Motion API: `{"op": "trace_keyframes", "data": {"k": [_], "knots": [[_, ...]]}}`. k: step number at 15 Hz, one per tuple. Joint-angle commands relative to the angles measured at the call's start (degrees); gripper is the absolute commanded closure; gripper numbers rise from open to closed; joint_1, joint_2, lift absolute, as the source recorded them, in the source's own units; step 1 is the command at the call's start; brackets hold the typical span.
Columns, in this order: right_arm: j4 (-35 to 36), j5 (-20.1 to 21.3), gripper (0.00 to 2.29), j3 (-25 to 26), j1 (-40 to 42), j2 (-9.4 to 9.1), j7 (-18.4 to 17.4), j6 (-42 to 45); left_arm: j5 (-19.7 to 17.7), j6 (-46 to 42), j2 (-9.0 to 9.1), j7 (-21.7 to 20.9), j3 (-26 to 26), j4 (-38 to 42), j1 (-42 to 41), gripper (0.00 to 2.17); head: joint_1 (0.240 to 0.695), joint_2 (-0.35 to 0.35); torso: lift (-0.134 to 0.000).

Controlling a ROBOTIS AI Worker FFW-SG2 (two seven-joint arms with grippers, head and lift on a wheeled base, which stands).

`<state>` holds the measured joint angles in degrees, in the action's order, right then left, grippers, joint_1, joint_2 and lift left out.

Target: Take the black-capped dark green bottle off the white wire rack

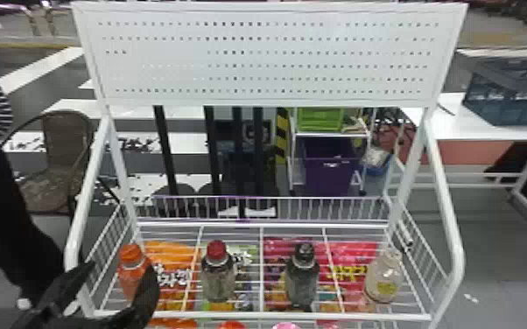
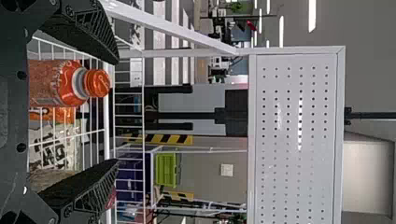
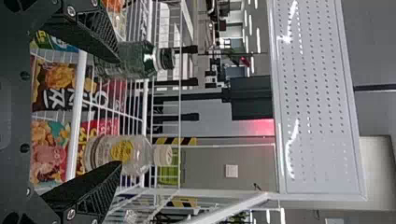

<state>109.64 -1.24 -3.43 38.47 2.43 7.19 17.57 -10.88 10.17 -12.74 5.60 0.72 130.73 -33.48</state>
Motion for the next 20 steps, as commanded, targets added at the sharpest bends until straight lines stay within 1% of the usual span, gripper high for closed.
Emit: {"op": "trace_keyframes", "data": {"k": [1, 2, 4, 7, 9, 11, 13, 14, 16, 20], "knots": [[-6.90, 1.24, 0.13, -4.48, -5.25, 0.20, -2.71, 2.16, 0.07, -0.01, 0.00, -0.15, -0.01, -0.47, 0.00, 0.14, 0.499, 0.000, 0.000], [-9.45, 1.24, 0.13, -6.06, -7.54, 0.29, -3.94, 3.04, 0.16, 0.17, -0.09, -0.15, -0.01, -0.56, 0.00, 0.14, 0.499, 0.000, 0.000], [-13.14, 1.85, 0.13, -9.23, -11.75, 0.47, -7.89, 3.21, 0.33, 0.17, -0.18, -0.15, -0.19, -0.47, -0.18, 0.14, 0.499, 0.000, 0.000], [-17.89, 1.94, 0.13, -12.39, -17.82, 0.20, -10.26, 3.21, 0.68, 0.17, -0.18, -0.33, -0.63, -0.47, -0.62, 0.14, 0.499, 0.000, 0.000], [-20.26, 2.20, 0.13, -13.27, -20.81, -0.50, -10.35, 3.04, 1.12, 0.17, -0.35, -0.33, -0.89, -0.74, -0.97, 0.14, 0.499, 0.000, 0.000], [-22.98, 2.47, 0.13, -14.41, -23.27, -0.85, -11.93, 2.69, 1.12, 0.17, -0.71, -0.42, -0.98, -0.74, -1.32, 0.14, 0.499, 0.000, 0.000], [-24.74, 2.64, 0.13, -14.50, -24.59, -1.64, -12.29, 2.69, 1.12, 0.17, -0.88, -0.42, -0.98, -0.74, -1.50, 0.14, 0.499, 0.000, 0.000], [-25.62, 2.73, 0.13, -14.76, -25.47, -1.64, -13.16, 2.51, 1.12, 0.17, -0.97, -0.42, -0.98, -0.74, -1.67, 0.14, 0.499, 0.000, 0.000], [-27.11, 2.64, 0.13, -15.03, -27.40, -1.64, -13.16, 1.28, 1.12, 0.17, -1.15, -0.42, -1.07, -0.74, -1.67, 0.14, 0.499, 0.000, 0.000], [-31.16, 2.47, 0.13, -15.03, -31.44, -2.48, -13.25, -0.30, 1.12, -0.01, -1.50, -0.42, -1.07, -1.00, -1.67, 0.14, 0.499, 0.000, 0.000]]}}
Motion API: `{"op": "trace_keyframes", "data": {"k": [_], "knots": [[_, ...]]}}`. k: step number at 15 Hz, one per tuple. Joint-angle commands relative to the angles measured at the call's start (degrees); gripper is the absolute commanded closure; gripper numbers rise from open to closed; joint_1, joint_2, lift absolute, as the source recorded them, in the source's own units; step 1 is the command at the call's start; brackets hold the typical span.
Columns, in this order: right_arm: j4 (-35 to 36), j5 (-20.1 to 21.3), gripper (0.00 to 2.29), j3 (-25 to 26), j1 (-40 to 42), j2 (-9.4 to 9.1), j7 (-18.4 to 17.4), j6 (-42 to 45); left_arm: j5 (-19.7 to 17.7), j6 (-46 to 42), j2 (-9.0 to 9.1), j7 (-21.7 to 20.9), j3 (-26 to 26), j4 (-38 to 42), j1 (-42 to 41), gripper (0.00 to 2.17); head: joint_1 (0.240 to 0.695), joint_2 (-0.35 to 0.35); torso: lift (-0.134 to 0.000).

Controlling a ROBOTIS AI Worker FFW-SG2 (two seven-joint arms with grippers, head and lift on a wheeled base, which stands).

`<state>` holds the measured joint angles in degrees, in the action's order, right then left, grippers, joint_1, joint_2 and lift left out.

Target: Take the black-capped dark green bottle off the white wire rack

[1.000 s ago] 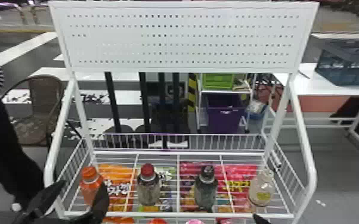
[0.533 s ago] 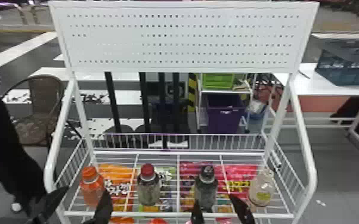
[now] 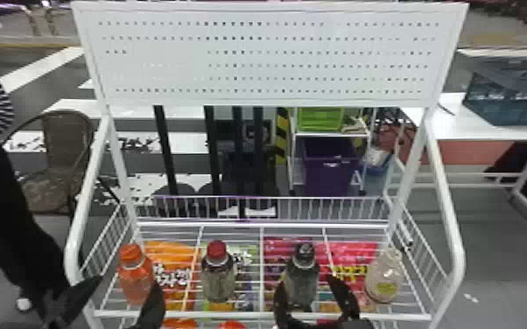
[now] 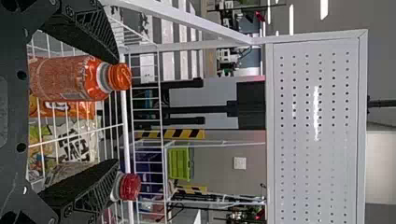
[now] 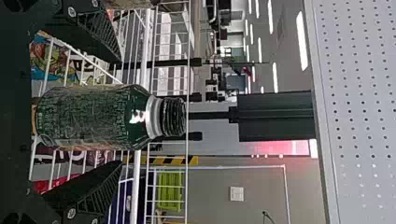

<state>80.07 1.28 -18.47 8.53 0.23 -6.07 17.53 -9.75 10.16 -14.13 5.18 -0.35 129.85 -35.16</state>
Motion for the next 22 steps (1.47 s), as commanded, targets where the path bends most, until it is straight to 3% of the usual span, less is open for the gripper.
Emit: {"op": "trace_keyframes", "data": {"k": [1, 8, 9, 10, 11, 12, 17, 22], "knots": [[-2.64, -0.05, 0.13, 0.02, -2.37, -0.28, 0.00, -0.44, 0.00, 0.00, -0.11, 0.00, 0.00, -0.21, 0.00, 0.14, 0.499, 0.000, 0.000], [-9.76, -0.84, 0.16, -0.07, -9.49, -0.28, 0.09, -4.48, -0.09, -1.58, -0.28, 0.09, 0.09, -1.44, 0.18, 0.14, 0.499, 0.000, 0.000], [-9.76, -1.10, 0.33, -0.16, -9.76, -0.28, 0.09, -5.54, -0.18, -1.58, -0.28, 0.09, 0.09, -1.62, 0.53, 0.14, 0.499, 0.000, 0.000], [-9.41, -1.54, 0.66, -0.34, -9.93, -0.28, 0.09, -6.07, -0.18, -1.58, -0.28, 0.18, 0.09, -1.79, 0.70, 0.14, 0.499, 0.000, 0.000], [-9.14, -1.81, 1.30, -0.60, -10.02, -0.28, 0.09, -6.94, -0.27, -1.58, -0.28, 0.18, 0.00, -2.06, 1.05, 0.14, 0.499, 0.000, 0.000], [-8.35, -1.81, 1.72, -0.86, -9.93, -0.28, 0.09, -7.82, -0.27, -1.58, -0.20, 0.18, 0.00, -2.23, 1.23, 0.14, 0.499, 0.000, 0.000], [3.16, -1.89, 1.77, -0.95, -4.92, 0.12, -0.26, -11.34, -0.35, -1.41, -0.11, 0.36, 0.09, -2.41, 1.58, 0.14, 0.499, 0.000, 0.000], [25.40, -2.16, 1.77, 0.54, 5.36, 6.10, -1.49, -26.63, -0.35, -0.88, 0.24, 0.62, 0.00, -2.32, 2.72, 0.14, 0.499, 0.000, 0.000]]}}
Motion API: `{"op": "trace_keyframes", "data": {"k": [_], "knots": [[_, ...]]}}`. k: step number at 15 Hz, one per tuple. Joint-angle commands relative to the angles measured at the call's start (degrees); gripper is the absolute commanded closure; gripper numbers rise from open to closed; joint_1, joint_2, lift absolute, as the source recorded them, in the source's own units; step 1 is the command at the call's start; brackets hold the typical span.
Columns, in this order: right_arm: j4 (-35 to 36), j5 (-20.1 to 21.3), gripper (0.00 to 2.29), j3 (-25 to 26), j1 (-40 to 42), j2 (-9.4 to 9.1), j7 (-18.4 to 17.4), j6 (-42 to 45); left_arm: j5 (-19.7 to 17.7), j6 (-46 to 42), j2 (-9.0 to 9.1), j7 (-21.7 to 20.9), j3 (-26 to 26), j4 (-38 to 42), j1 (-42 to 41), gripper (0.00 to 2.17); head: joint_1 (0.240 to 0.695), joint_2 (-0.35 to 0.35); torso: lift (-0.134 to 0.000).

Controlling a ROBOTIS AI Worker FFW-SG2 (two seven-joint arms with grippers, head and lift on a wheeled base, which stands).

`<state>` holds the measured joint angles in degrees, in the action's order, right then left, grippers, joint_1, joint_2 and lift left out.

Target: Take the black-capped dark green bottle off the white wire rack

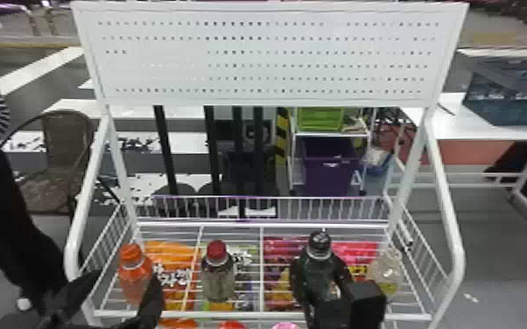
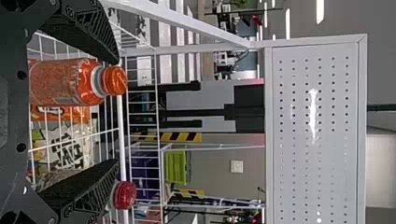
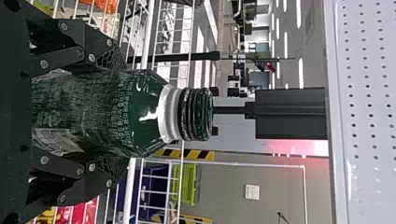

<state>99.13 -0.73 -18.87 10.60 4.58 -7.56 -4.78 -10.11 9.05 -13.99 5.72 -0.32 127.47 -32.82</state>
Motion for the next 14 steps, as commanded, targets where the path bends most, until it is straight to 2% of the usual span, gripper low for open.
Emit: {"op": "trace_keyframes", "data": {"k": [1, 3, 5, 9, 14], "knots": [[10.56, -0.06, 1.77, 2.17, 5.48, 2.63, 0.00, -6.43, -0.09, 0.23, 0.19, -0.01, -0.03, 0.23, 0.56, 0.14, 0.499, 0.000, 0.000], [17.86, -0.14, 1.77, 5.42, 11.11, 4.12, 0.18, -8.37, -0.18, 0.40, 0.28, 0.08, -0.03, 0.50, 0.91, 0.14, 0.499, 0.000, 0.000], [22.07, -0.41, 1.77, 8.41, 16.38, 4.83, 0.71, -6.43, -0.35, 0.40, 0.37, 0.17, 0.15, 0.67, 1.00, 0.14, 0.499, 0.000, 0.000], [27.00, -2.87, 1.77, 15.18, 25.43, 4.83, 1.67, 2.36, -0.88, 0.40, 0.37, 0.08, 1.02, 0.85, 1.00, 0.14, 0.499, 0.000, 0.000], [30.25, -5.07, 1.77, 20.98, 32.38, 4.74, 3.34, 8.16, -1.14, 0.58, 0.19, 0.08, 1.29, 0.76, 1.09, 0.14, 0.499, 0.000, 0.000]]}}
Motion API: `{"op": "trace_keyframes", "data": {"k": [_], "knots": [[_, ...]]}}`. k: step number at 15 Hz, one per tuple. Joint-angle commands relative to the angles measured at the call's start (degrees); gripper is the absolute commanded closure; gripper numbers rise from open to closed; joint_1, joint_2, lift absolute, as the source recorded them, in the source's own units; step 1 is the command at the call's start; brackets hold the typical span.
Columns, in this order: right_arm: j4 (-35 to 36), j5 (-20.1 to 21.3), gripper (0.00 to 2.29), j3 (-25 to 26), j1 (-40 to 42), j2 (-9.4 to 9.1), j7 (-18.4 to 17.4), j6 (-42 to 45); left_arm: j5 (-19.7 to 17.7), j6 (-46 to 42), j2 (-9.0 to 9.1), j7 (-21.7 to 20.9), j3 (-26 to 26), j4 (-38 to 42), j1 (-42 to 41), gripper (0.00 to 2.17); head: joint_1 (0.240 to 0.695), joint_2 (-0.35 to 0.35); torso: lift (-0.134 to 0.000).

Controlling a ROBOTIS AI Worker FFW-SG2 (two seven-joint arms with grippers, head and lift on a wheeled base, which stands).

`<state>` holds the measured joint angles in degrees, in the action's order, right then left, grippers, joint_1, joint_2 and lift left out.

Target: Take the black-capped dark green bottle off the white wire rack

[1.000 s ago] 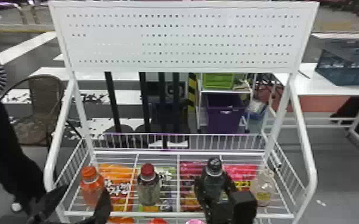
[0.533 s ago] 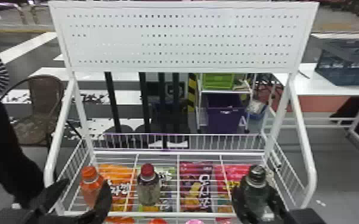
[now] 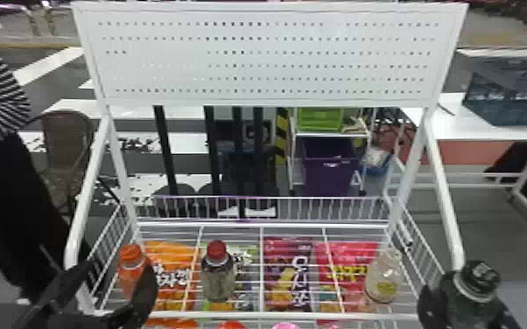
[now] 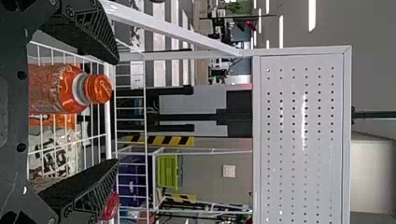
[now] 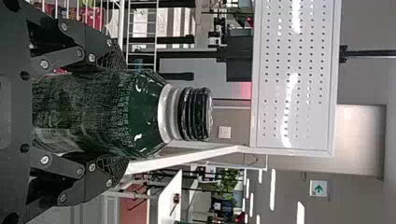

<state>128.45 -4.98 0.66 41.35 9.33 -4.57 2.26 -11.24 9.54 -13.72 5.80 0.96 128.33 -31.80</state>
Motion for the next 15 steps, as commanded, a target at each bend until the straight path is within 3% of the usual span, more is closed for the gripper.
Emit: {"op": "trace_keyframes", "data": {"k": [1, 15], "knots": [[1.54, -1.00, 1.77, 2.07, 2.33, -0.01, 0.35, 1.30, -0.01, 0.09, -0.08, 0.00, 0.01, -0.09, 0.16, 0.14, 0.499, 0.000, 0.000], [2.33, -1.26, 1.77, 1.98, 2.33, -0.01, 0.44, 1.30, -0.37, 1.32, 0.01, 0.00, 0.01, 0.79, 0.16, 0.14, 0.499, 0.000, 0.000]]}}
